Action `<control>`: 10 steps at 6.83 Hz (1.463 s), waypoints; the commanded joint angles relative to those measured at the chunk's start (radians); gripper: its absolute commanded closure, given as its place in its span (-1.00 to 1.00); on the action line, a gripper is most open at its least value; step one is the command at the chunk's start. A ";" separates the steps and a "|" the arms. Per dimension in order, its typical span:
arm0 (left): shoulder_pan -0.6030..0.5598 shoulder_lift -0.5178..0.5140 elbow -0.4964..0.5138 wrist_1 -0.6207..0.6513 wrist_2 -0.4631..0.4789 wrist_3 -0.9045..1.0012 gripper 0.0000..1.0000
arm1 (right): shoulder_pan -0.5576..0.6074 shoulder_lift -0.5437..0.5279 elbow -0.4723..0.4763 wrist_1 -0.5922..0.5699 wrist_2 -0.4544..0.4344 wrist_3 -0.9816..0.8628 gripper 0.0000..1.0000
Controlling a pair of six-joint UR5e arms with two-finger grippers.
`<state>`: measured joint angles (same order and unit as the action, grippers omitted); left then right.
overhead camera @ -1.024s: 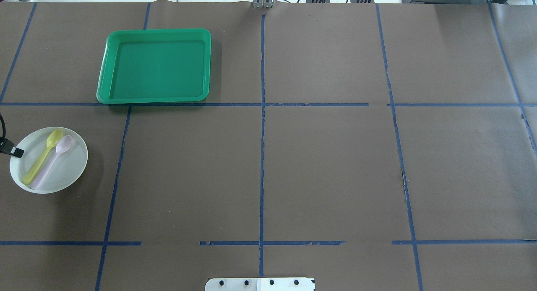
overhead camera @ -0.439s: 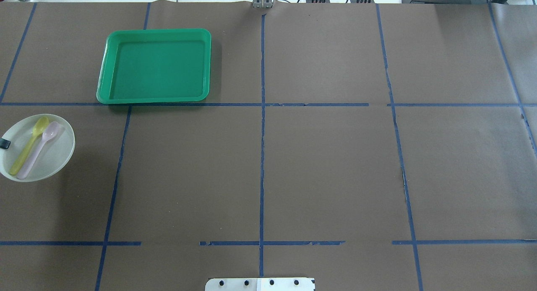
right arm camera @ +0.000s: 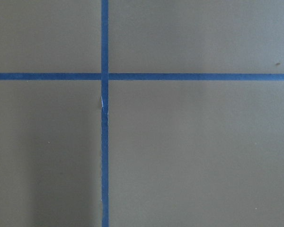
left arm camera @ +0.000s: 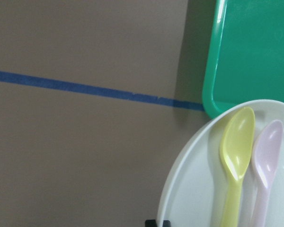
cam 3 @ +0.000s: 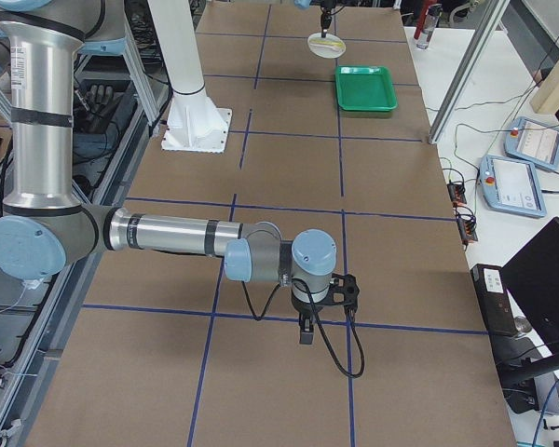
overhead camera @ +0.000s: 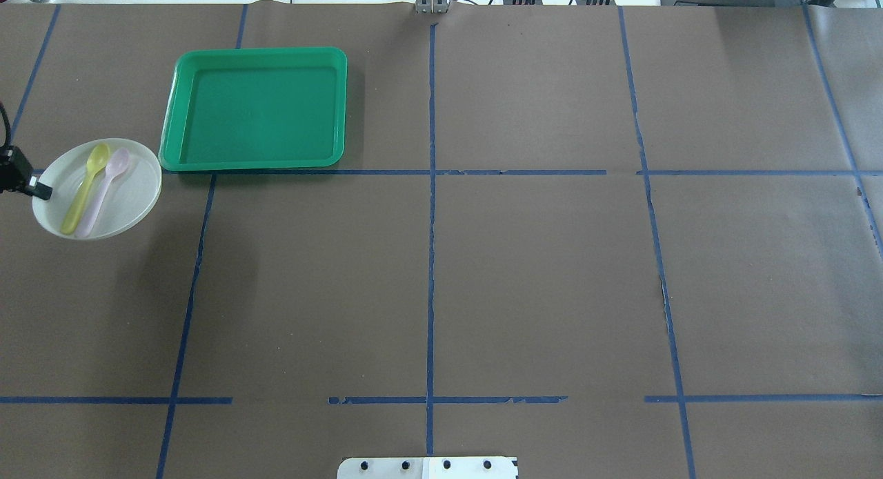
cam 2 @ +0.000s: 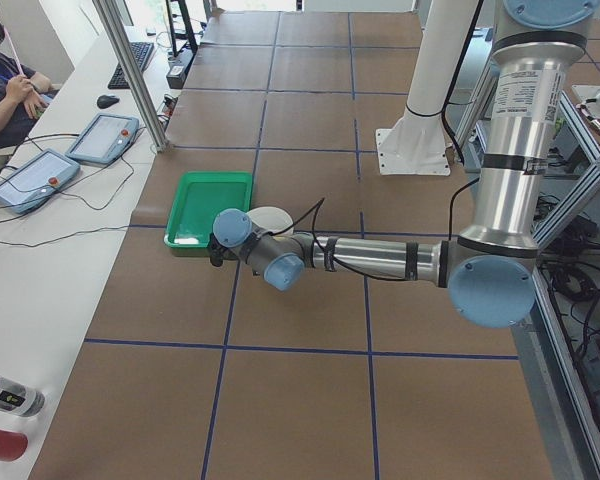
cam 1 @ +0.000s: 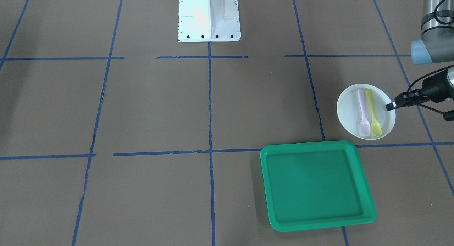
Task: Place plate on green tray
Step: 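Carry the plate with the left gripper over the green tray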
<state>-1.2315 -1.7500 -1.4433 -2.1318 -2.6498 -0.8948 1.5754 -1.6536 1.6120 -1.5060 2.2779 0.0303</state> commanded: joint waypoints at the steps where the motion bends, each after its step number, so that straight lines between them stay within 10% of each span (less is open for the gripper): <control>1: 0.042 -0.145 0.101 -0.017 0.065 -0.123 1.00 | 0.000 0.000 0.000 0.000 0.000 -0.001 -1.00; 6: 0.182 -0.364 0.409 -0.414 0.331 -0.655 1.00 | 0.000 0.000 0.000 0.000 0.000 0.000 -1.00; 10: 0.210 -0.411 0.492 -0.448 0.375 -0.684 1.00 | 0.000 0.000 0.000 0.000 0.000 0.000 -1.00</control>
<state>-1.0227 -2.1599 -0.9597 -2.5727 -2.2776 -1.5754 1.5754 -1.6536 1.6122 -1.5057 2.2780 0.0303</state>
